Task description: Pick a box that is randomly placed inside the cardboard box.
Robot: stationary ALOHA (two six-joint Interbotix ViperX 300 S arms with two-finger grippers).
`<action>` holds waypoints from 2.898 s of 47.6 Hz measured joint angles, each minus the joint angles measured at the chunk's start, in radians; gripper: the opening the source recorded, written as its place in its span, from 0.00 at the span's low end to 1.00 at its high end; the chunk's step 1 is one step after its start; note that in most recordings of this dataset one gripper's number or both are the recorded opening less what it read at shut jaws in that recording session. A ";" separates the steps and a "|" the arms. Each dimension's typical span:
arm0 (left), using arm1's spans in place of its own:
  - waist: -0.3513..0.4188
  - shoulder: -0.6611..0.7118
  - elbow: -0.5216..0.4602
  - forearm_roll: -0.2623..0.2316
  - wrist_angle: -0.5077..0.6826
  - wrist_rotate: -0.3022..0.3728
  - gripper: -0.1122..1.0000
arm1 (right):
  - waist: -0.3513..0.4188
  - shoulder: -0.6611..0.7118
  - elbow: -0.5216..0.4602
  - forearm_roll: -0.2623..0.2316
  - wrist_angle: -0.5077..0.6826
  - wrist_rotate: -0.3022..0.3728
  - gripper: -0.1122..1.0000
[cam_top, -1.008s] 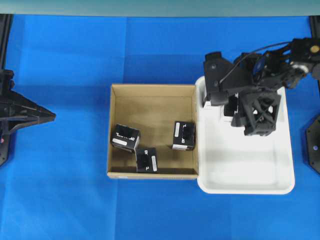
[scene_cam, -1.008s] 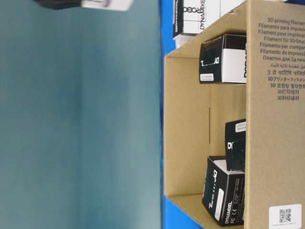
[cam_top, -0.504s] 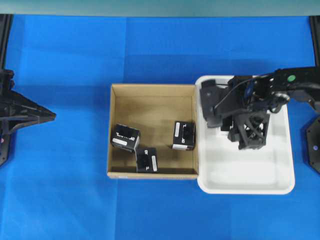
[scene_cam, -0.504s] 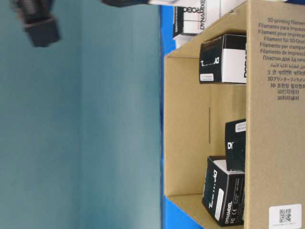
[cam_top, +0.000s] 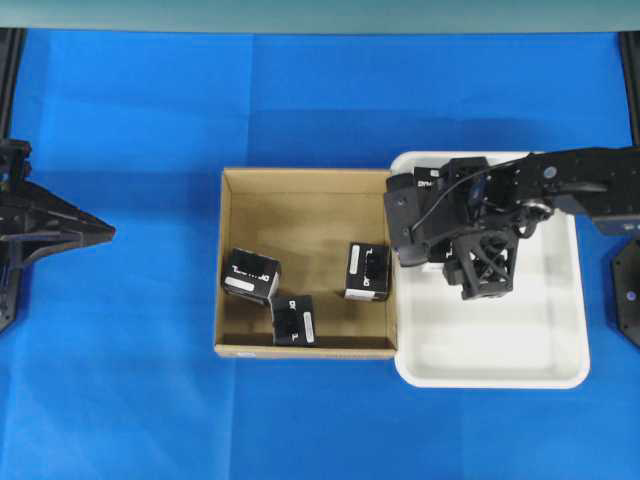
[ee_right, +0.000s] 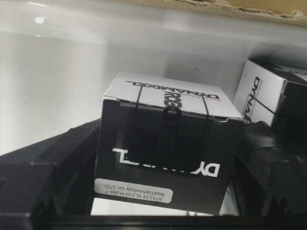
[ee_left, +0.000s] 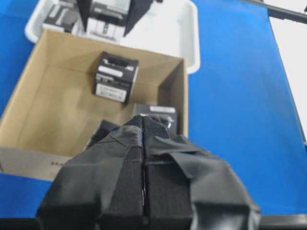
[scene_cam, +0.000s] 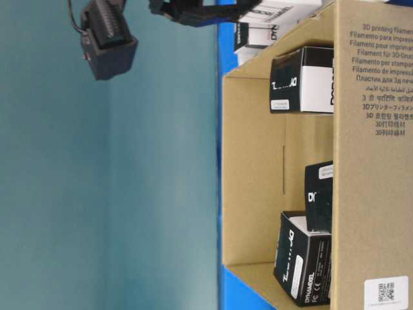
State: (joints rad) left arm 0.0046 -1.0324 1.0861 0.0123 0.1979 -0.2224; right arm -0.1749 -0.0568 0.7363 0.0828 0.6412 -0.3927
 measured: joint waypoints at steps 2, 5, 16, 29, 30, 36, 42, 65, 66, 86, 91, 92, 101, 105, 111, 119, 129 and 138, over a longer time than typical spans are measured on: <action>0.000 0.000 0.000 0.000 0.000 0.000 0.04 | 0.000 0.005 0.002 0.002 -0.006 0.002 0.79; 0.000 0.000 0.000 0.000 0.000 0.000 0.04 | 0.000 0.011 0.003 0.000 -0.014 0.002 0.79; 0.000 0.002 0.000 0.000 0.000 0.000 0.04 | 0.000 0.021 0.003 0.000 -0.049 0.002 0.79; 0.000 0.002 0.002 0.000 0.000 0.000 0.04 | -0.002 0.029 0.008 0.002 -0.055 0.011 0.79; 0.000 0.002 0.000 0.000 0.000 0.000 0.04 | -0.002 0.029 0.008 0.002 -0.058 0.014 0.80; 0.000 0.002 0.002 0.000 0.000 0.000 0.04 | -0.003 0.029 0.009 0.000 -0.097 0.044 0.98; 0.000 0.002 0.002 0.000 0.000 0.000 0.04 | -0.005 0.025 0.015 0.002 -0.144 0.075 1.00; 0.000 0.002 0.008 0.000 -0.003 0.000 0.04 | 0.006 -0.143 0.012 0.000 -0.126 0.178 1.00; 0.000 0.002 0.006 0.000 -0.005 0.000 0.04 | 0.006 -0.161 0.008 0.002 -0.126 0.187 1.00; -0.003 0.002 0.014 0.000 -0.023 0.002 0.04 | 0.009 -0.514 0.091 0.002 -0.282 0.400 1.00; -0.003 0.002 0.014 0.000 -0.031 0.002 0.04 | 0.012 -0.591 0.129 0.002 -0.357 0.430 1.00; -0.005 0.002 0.014 0.000 -0.031 0.002 0.04 | 0.012 -0.607 0.135 0.002 -0.370 0.433 1.00; -0.003 0.003 0.014 0.000 -0.035 0.002 0.04 | 0.025 -0.735 0.173 0.002 -0.437 0.436 1.00; -0.003 0.003 0.014 0.000 -0.035 0.002 0.04 | 0.025 -0.801 0.186 0.000 -0.446 0.436 1.00; -0.003 0.003 0.014 0.000 -0.037 0.002 0.04 | 0.021 -0.884 0.199 0.000 -0.449 0.436 1.00; -0.005 -0.009 0.014 0.000 -0.043 0.002 0.04 | 0.018 -0.974 0.222 0.002 -0.448 0.436 1.00; -0.003 -0.026 0.014 0.000 -0.072 0.009 0.04 | 0.020 -1.058 0.262 0.002 -0.413 0.434 1.00; -0.005 -0.043 0.014 0.000 -0.074 0.021 0.04 | 0.038 -1.092 0.314 0.002 -0.344 0.436 1.00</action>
State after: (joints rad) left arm 0.0000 -1.0753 1.0999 0.0123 0.1243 -0.2010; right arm -0.1365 -1.1490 1.0508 0.0844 0.2976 0.0430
